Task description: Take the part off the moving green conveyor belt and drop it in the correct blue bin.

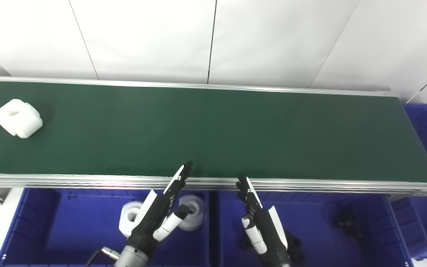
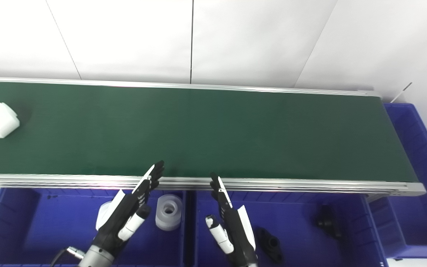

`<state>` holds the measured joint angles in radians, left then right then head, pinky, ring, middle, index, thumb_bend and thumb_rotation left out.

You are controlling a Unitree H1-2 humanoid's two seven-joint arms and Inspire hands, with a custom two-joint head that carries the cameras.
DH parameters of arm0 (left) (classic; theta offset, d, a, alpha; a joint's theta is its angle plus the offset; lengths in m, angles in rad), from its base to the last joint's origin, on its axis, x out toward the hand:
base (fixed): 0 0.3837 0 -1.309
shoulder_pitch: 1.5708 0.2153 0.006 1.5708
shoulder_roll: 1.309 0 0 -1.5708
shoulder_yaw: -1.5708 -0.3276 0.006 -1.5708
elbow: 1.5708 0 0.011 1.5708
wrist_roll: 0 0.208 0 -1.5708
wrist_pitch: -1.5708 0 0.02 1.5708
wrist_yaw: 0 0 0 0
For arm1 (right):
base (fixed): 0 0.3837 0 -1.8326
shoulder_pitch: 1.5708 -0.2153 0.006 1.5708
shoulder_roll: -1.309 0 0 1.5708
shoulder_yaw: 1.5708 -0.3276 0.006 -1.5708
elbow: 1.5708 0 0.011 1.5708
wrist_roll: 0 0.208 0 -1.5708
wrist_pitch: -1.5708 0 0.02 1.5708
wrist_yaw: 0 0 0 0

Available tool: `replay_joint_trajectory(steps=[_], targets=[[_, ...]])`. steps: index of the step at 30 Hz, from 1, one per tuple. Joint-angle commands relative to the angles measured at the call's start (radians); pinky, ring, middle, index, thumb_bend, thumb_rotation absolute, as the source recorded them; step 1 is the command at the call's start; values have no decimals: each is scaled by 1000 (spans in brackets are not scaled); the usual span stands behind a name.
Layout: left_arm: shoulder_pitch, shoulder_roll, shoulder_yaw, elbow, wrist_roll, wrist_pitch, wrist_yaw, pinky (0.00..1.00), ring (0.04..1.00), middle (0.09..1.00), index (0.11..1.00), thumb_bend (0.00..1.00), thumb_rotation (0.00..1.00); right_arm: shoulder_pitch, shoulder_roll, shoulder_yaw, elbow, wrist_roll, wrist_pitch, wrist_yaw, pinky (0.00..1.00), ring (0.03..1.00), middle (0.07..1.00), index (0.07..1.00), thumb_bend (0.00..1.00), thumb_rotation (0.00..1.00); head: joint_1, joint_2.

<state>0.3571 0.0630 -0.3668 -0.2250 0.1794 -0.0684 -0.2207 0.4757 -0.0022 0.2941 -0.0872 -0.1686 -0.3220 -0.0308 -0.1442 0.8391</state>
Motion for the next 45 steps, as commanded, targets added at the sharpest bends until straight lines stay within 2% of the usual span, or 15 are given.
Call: replay_joint_trajectory(steps=[1, 7, 10, 14, 21, 27, 34, 38, 39, 45], targets=[[17, 5, -12, -35, -22, -21, -5, 1000, 1000, 1000, 1000, 703, 978, 5, -2, 8, -25, 9, -17, 19, 954, 979, 992, 985, 819, 1000, 0, 0], [33, 14, -25, -29, -12, -33, -4, 1000, 1000, 1000, 1000, 696, 989, 1, -2, 7, -15, 2, -18, 32, 938, 969, 992, 983, 796, 1000, 6, -1], [36, 15, -28, -24, -14, -36, -1, 1000, 1000, 1000, 1000, 691, 992, -1, 1, 5, -12, -5, -14, 29, 985, 996, 1000, 984, 818, 1000, 8, -2], [35, 20, -31, -16, -15, -43, 1, 1000, 1000, 1000, 1000, 685, 993, -10, 5, 4, -2, -16, -25, 24, 999, 1000, 1000, 986, 828, 1000, 7, -2], [26, 20, -26, -10, -6, -36, 9, 1000, 1000, 1000, 1000, 690, 1000, -21, 9, 7, 14, -24, -42, 22, 992, 1000, 1000, 984, 834, 1000, 3, -2], [19, 16, -23, -18, -9, -18, 5, 1000, 1000, 1000, 1000, 697, 1000, -21, 8, 6, 12, -26, -40, 22, 987, 1000, 1000, 985, 838, 1000, 7, -5], [15, 9, -25, -11, -4, -27, 11, 1000, 1000, 1000, 1000, 720, 1000, -19, 1, 5, 7, -20, -28, 29, 979, 997, 1000, 985, 826, 1000, 13, -13], [17, 4, -29, 2, -2, -35, 15, 1000, 1000, 1000, 1000, 732, 992, -20, -4, 1, 37, -18, -55, 25, 973, 984, 1000, 978, 829, 1000, 43, -53], [16, 1, -32, 17, 1, -51, 18, 1000, 1000, 1000, 1000, 728, 988, -19, -7, 0, 45, -19, -62, 24, 968, 979, 1000, 978, 827, 1000, 68, -81], [6, -13, -46, 106, 17, -121, 36, 997, 1000, 1000, 1000, 713, 958, -29, -29, -15, 129, 4, -127, 24, 953, 974, 994, 978, 800, 1000, 132, -165]])
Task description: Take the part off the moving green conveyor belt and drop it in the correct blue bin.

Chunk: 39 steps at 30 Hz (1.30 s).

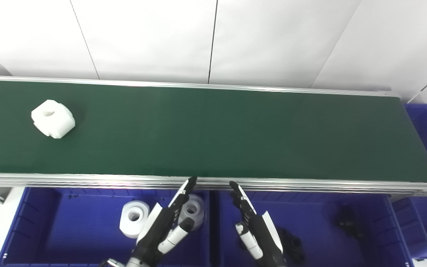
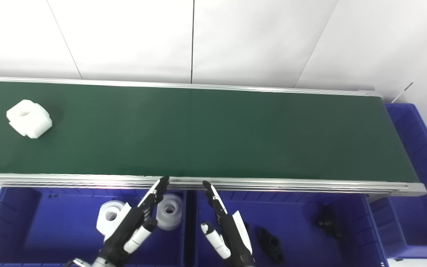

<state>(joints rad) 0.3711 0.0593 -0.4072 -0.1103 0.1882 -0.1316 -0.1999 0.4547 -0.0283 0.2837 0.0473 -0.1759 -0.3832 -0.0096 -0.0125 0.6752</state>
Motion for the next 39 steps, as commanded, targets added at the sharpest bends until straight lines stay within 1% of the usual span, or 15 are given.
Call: replay_joint_trajectory(steps=[1, 2, 3, 4, 5, 6, 9, 12, 17, 22, 26, 30, 35, 36, 39], targets=[[-12, -12, -8, 6, 13, -68, 18, 991, 1000, 1000, 1000, 711, 953, -12, -6, -8, 8, 18, -72, 5, 954, 974, 995, 979, 802, 1000, 19, -23], [-14, -14, -9, 16, 15, -76, 20, 977, 1000, 1000, 1000, 708, 943, -14, -8, -11, 17, 23, -75, 5, 955, 976, 997, 982, 805, 1000, 19, -23], [-16, -17, -10, 28, 19, -85, 24, 952, 995, 1000, 1000, 715, 924, -17, -10, -12, 29, 25, -79, 2, 946, 970, 994, 981, 799, 1000, 33, -39], [-18, -20, -10, 36, 21, -92, 26, 949, 994, 1000, 1000, 717, 921, -20, -12, -13, 36, 26, -82, 0, 944, 969, 994, 981, 798, 1000, 33, -39], [-21, -23, -11, 48, 24, -100, 31, 941, 992, 1000, 1000, 720, 916, -24, -15, -12, 45, 26, -84, -3, 940, 967, 992, 980, 795, 1000, 43, -55], [-23, -26, -11, 57, 25, -108, 35, 933, 989, 1000, 1000, 721, 909, -28, -18, -12, 52, 27, -85, -3, 938, 965, 991, 980, 792, 1000, 45, -57], [-30, -32, -13, 84, 24, -126, 41, 913, 983, 998, 1000, 727, 882, -39, -26, -13, 76, 30, -86, -7, 928, 958, 990, 981, 815, 1000, 60, -84], [-33, -36, -12, 102, 24, -143, 43, 892, 972, 992, 1000, 731, 860, -47, -37, -8, 94, 28, -86, -17, 926, 961, 994, 989, 831, 1000, 73, -100], [-31, -40, -12, 109, 33, -147, 48, 855, 944, 973, 1000, 745, 834, -46, -50, -1, 102, 28, -86, -16, 931, 962, 997, 996, 802, 1000, 86, -113], [-31, -41, -13, 123, 35, -163, 50, 847, 943, 971, 1000, 732, 815, -48, -54, 3, 112, 35, -87, -18, 943, 965, 1000, 1000, 799, 1000, 103, -140], [-37, -46, -13, 144, 34, -184, 53, 835, 936, 962, 1000, 726, 800, -51, -56, 3, 117, 43, -87, -15, 945, 968, 1000, 1000, 805, 1000, 106, -138], [-42, -53, -14, 159, 27, -192, 51, 850, 949, 963, 998, 732, 781, -53, -60, 3, 122, 53, -87, -11, 939, 967, 999, 1000, 764, 1000, 111, -144], [-53, -60, -14, 189, 43, -217, 62, 829, 931, 952, 1000, 742, 769, -61, -68, 4, 138, 59, -87, -8, 935, 966, 1000, 1000, 816, 1000, 116, -155], [-57, -63, -14, 204, 44, -230, 66, 828, 929, 951, 1000, 742, 768, -64, -70, 4, 145, 63, -86, -7, 934, 964, 1000, 1000, 818, 1000, 124, -173], [-65, -67, -15, 241, 48, -258, 76, 817, 923, 944, 994, 730, 761, -72, -75, 5, 168, 74, -86, -6, 938, 961, 1000, 1000, 830, 1000, 121, -208]])
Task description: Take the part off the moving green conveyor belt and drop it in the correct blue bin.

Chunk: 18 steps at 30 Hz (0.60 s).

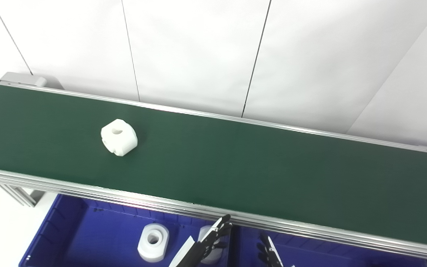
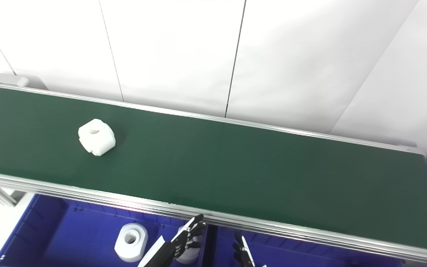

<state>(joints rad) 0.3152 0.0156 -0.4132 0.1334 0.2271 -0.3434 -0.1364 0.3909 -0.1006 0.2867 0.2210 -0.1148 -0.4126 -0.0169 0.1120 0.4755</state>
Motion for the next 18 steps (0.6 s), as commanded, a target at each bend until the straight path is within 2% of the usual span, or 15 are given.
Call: replay_joint_trajectory(steps=[1, 6, 9, 14, 16, 18], targets=[[-11, -24, -10, 7, 6, -53, 13, 816, 922, 944, 994, 730, 760, -10, -3, 3, 1, 21, -57, 4, 937, 961, 1000, 1000, 831, 1000, -8, -11], [-11, -27, -12, -4, 17, -36, 17, 790, 920, 946, 993, 731, 774, -11, -4, 1, -3, 31, -57, 13, 932, 954, 989, 996, 780, 1000, -6, 2], [-8, -28, -14, -17, 10, -25, 10, 771, 918, 949, 996, 724, 768, -8, -6, -2, -8, 41, -57, 23, 922, 956, 994, 1000, 790, 1000, 3, 8], [-12, -28, -17, -36, 5, -34, 6, 769, 909, 943, 992, 743, 761, -5, -11, 1, -17, 22, -57, 16, 915, 954, 993, 1000, 761, 1000, 25, 23], [-8, -23, -22, -70, 0, -34, -2, 779, 912, 945, 994, 756, 761, -5, -12, 2, -17, 17, -57, 13, 925, 960, 998, 1000, 754, 1000, 37, 27], [5, -17, -29, -140, -5, -4, -16, 778, 913, 946, 992, 783, 751, -5, -11, 3, -17, 21, -57, 15, 925, 967, 1000, 1000, 735, 1000, 37, 27]])
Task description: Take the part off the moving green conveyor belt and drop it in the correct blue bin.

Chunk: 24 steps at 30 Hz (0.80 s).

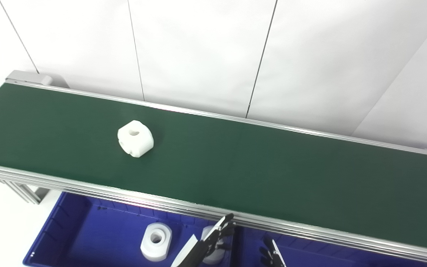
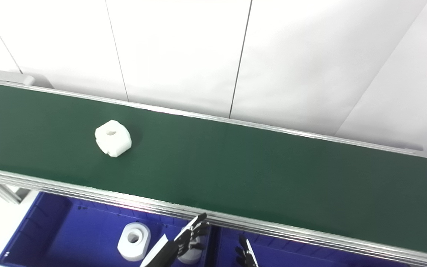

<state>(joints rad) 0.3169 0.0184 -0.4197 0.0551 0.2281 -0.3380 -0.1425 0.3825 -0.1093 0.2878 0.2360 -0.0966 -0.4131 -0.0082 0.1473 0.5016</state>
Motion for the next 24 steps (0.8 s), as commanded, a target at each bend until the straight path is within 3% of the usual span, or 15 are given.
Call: replay_joint_trajectory(steps=[1, 5, 9, 13, 15, 18, 24], targets=[[11, -17, -28, -114, -18, 2, -18, 780, 913, 946, 991, 778, 736, 2, -2, 5, -31, 6, -56, 9, 924, 969, 1000, 1000, 729, 1000, 1, 1], [25, -9, -44, -270, -66, 62, -53, 808, 925, 955, 988, 753, 630, -8, -7, 22, -30, -18, -57, -5, 927, 977, 1000, 1000, 702, 1000, 32, -1], [-36, 16, -41, -449, -65, 156, -96, 729, 889, 933, 936, 806, 560, -17, -6, 30, -24, -7, -57, 3, 927, 978, 1000, 1000, 724, 1000, 33, -1], [-185, 69, 16, -566, -67, 250, -152, 638, 765, 776, 741, 958, 355, -28, -2, 32, -14, -8, -57, -3, 928, 966, 1000, 1000, 758, 1000, 31, -5], [-254, 99, 40, -575, -50, 247, -170, 599, 718, 706, 666, 994, 280, -30, 4, 30, -13, -5, -56, -3, 939, 960, 1000, 1000, 826, 1000, 30, -9], [-401, 179, 98, -545, -20, 266, -202, 587, 702, 690, 651, 1000, 224, -30, 7, 32, -11, -10, -56, -5, 924, 948, 998, 1000, 779, 1000, 26, -13], [-613, 298, 144, -449, 90, 273, -256, 598, 714, 757, 741, 1000, 146, -24, 19, 26, -15, 7, -56, 10, 939, 954, 992, 1000, 801, 1000, 21, -11]])
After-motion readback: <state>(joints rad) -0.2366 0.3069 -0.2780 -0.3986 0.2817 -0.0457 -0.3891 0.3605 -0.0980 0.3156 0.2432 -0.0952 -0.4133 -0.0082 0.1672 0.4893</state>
